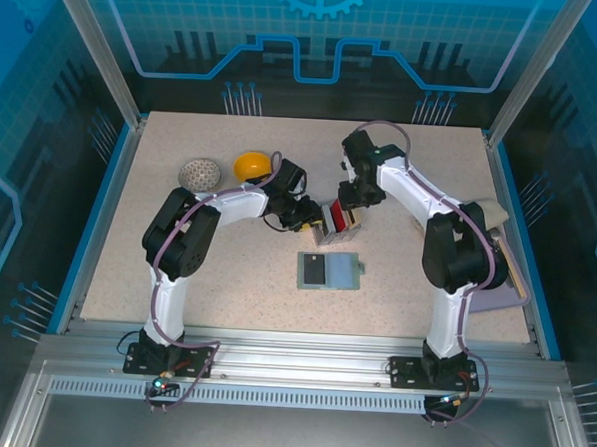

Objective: Put the credit cards into the card holder

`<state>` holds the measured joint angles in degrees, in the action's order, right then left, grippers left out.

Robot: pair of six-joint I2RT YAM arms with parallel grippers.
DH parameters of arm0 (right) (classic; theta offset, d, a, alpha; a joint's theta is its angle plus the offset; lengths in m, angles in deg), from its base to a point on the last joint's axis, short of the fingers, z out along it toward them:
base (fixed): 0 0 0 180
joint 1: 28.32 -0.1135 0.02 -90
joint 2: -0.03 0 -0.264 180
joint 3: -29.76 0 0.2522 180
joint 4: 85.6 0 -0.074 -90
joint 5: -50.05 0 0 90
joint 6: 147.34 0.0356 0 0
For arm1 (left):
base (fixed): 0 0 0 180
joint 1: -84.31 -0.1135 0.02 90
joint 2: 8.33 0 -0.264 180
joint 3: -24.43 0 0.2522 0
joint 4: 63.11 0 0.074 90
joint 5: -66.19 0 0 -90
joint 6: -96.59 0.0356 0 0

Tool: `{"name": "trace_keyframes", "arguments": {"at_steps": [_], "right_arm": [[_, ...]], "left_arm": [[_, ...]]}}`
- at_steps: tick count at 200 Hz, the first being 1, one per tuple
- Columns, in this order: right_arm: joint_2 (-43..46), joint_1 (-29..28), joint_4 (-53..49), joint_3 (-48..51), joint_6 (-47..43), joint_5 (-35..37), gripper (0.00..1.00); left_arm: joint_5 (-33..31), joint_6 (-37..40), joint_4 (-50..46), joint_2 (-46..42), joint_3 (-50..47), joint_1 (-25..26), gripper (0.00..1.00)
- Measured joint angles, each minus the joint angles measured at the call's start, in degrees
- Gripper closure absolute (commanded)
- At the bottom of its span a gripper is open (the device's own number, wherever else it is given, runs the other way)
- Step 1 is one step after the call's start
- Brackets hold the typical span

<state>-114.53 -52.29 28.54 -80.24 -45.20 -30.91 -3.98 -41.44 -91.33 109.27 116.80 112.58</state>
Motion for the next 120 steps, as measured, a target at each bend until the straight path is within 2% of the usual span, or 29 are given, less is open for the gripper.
{"name": "trace_keyframes", "arguments": {"at_steps": [97, 120], "right_arm": [[-2.45, -0.24, -0.57, 0.0, -0.63, 1.68, 0.52], [-2.21, -0.39, -0.61, 0.0, -0.92, 2.71, 0.55]], "left_arm": [[0.0, 0.0, 0.15, 0.0, 0.0, 0.0, 0.7], [0.0, 0.0, 0.17, 0.0, 0.0, 0.02, 0.7]]}}
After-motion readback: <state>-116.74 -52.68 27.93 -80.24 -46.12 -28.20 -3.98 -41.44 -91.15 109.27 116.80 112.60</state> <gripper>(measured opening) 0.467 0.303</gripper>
